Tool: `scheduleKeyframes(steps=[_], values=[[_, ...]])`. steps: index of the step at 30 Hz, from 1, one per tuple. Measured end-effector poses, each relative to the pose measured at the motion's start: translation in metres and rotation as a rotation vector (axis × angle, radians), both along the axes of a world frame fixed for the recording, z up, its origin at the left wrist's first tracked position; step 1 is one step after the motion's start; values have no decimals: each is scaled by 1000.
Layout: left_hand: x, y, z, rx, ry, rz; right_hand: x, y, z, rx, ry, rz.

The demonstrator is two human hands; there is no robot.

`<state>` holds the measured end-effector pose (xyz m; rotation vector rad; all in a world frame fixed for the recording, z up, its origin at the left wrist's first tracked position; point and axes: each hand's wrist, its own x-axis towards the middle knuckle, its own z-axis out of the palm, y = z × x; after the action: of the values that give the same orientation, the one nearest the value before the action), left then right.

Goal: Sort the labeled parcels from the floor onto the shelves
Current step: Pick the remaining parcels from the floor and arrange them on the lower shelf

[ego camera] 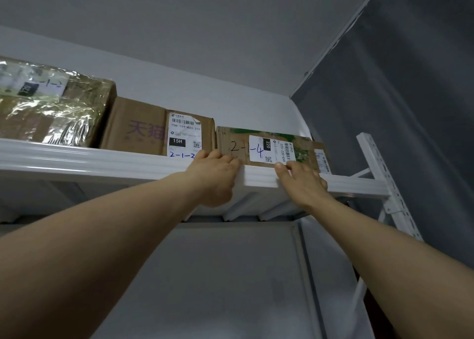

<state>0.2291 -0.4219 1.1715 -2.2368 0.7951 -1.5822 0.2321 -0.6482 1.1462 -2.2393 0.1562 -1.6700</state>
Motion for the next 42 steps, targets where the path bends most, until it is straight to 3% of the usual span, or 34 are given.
scheduleKeyframes(steps=[8, 27, 42], values=[[-7, -6, 3, -46, 89, 5, 15, -2, 5, -29, 5, -22], [-2, -13, -8, -90, 9, 25, 10, -7, 8, -111, 64, 54], [-4, -5, -21, -128, -30, 40, 3, 59, 10, -229, 12, 98]])
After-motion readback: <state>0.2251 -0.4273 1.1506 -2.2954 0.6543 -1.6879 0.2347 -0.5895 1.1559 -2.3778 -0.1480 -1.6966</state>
